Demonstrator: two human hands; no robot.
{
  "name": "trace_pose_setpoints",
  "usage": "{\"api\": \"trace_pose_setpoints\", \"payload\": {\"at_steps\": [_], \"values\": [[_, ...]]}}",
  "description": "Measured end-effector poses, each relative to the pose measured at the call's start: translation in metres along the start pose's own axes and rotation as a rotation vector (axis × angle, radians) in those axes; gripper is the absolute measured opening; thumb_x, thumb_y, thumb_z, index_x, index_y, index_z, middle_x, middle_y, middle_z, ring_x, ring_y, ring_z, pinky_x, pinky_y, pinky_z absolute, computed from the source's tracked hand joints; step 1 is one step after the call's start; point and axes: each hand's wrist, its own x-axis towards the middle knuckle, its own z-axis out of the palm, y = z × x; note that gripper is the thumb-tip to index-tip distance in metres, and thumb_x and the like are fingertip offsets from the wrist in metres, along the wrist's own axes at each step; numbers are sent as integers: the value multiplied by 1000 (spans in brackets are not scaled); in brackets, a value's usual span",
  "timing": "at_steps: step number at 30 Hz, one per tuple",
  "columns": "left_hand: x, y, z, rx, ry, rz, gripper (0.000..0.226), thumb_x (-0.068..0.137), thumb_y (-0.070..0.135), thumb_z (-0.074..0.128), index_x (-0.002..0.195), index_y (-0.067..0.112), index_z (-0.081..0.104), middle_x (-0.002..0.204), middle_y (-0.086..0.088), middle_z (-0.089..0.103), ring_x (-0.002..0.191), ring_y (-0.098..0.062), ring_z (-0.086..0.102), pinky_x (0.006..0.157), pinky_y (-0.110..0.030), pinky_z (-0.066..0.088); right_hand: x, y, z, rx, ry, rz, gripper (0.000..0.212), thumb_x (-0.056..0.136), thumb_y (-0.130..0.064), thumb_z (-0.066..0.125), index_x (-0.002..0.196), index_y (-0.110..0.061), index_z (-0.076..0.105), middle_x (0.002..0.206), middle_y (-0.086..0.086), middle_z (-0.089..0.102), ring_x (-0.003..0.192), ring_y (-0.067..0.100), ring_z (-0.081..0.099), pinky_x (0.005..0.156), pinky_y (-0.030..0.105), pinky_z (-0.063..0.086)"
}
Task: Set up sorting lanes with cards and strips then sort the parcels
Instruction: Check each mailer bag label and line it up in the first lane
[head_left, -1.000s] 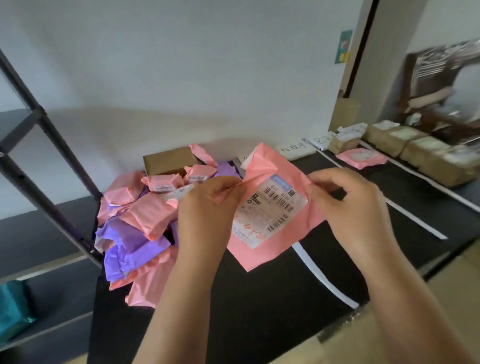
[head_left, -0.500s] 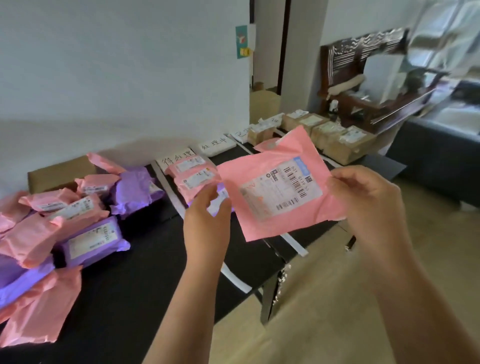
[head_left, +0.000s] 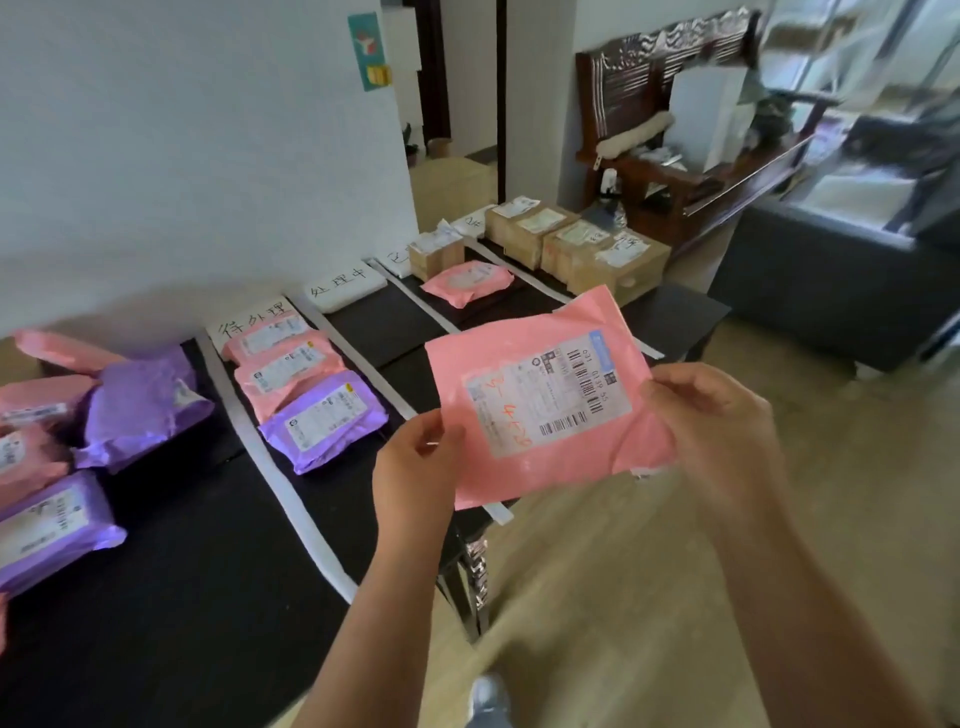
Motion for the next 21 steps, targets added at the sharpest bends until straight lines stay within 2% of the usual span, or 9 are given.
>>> {"api": "trace_pose_setpoints", "payload": {"at_steps": [2, 4, 8, 9, 11, 13, 16, 21], "values": [[16, 4, 15, 7, 8, -13, 28, 96, 33, 61, 124, 29, 66, 93, 27, 59, 89, 4, 56, 68, -18, 41, 22, 10, 3, -31, -15, 14, 27, 87, -7, 69, 77, -31, 71, 85, -8, 73, 67, -4, 63, 58, 7, 45], [36, 8, 29, 17, 11, -10, 26, 96, 31, 61, 121, 29, 68, 91, 27, 59, 84, 8, 54, 67, -17, 39, 46, 19, 10, -79, -54, 25, 25, 89, -13, 68, 77, -35, 71, 81, -19, 72, 70, -7, 65, 53, 7, 44], [91, 23, 54, -10, 25, -25, 17, 94, 28, 64, 111, 33, 67, 97, 20, 64, 85, 4, 56, 71, -23, 44, 104, 29, 32, -216, -149, 32, 31, 93, -24, 61, 84, -53, 67, 84, -26, 69, 76, -4, 65, 57, 22, 51], [106, 28, 60, -13, 39, -31, 14, 93, 28, 65, 106, 34, 65, 95, 21, 63, 84, 3, 57, 68, -22, 44, 120, 33, 39, -240, -163, 33, 31, 94, -23, 59, 89, -53, 66, 85, -24, 68, 78, -2, 66, 58, 22, 51], [133, 38, 72, -11, 70, -34, 12, 92, 29, 68, 101, 33, 61, 93, 21, 62, 83, 2, 57, 64, -21, 43, 150, 39, 50, -265, -172, 59, 29, 95, -23, 58, 114, -45, 66, 90, -18, 67, 83, 3, 66, 58, 20, 48], [157, 48, 84, -15, 92, -22, 13, 90, 29, 70, 98, 30, 60, 92, 18, 62, 82, 1, 58, 63, -21, 42, 176, 45, 61, -281, -150, 99, 40, 94, -22, 61, 133, -34, 58, 93, -18, 62, 84, 3, 62, 60, 21, 45], [190, 56, 100, -3, 122, -10, 9, 89, 28, 70, 93, 27, 62, 89, 15, 62, 79, 0, 57, 60, -21, 39, 207, 56, 76, -267, -138, 133, 54, 89, -13, 66, 138, -30, 52, 93, -16, 59, 82, 5, 60, 62, 26, 47], [234, 57, 118, -22, 152, -27, 5, 89, 27, 69, 91, 29, 65, 89, 16, 64, 81, 0, 59, 61, -21, 39, 257, 78, 106, -297, -173, 140, 48, 89, -17, 71, 130, -35, 53, 93, -17, 58, 79, 4, 62, 55, 18, 46]]}}
